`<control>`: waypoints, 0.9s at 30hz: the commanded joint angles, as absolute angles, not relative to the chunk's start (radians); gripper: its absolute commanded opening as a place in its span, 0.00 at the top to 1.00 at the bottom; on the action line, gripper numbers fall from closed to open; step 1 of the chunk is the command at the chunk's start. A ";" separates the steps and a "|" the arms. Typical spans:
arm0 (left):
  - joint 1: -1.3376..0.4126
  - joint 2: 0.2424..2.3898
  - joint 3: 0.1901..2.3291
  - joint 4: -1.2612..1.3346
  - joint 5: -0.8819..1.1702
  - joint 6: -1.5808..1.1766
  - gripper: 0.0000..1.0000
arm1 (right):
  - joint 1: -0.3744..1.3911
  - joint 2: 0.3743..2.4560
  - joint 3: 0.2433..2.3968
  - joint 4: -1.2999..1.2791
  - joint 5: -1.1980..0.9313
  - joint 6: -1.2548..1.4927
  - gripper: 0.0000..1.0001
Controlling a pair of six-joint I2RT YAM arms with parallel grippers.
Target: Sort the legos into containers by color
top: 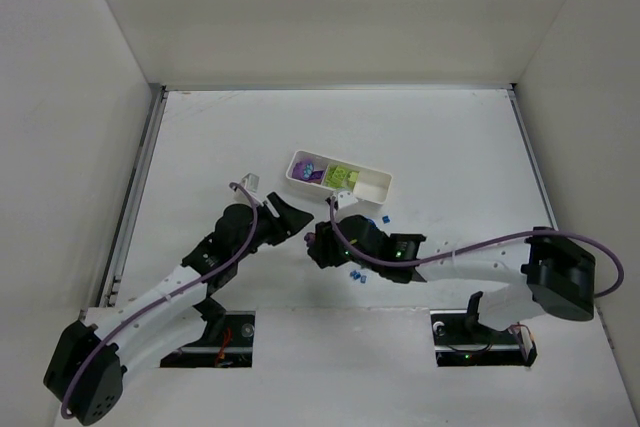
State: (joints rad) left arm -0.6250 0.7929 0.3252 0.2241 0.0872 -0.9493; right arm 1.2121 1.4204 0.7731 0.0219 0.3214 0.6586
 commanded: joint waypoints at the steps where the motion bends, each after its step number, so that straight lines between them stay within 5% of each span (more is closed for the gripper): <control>1: -0.637 0.772 0.308 0.287 0.124 -0.991 0.44 | 1.176 1.397 0.773 0.156 0.215 0.594 0.55; 27: -0.651 0.802 0.258 0.386 0.133 -1.084 0.63 | 1.058 1.396 0.764 0.350 0.129 0.684 0.55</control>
State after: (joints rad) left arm -0.6441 0.7876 0.2756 0.3222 0.1307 -1.0466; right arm 1.0664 1.4086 0.7643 0.2123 0.1768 0.6411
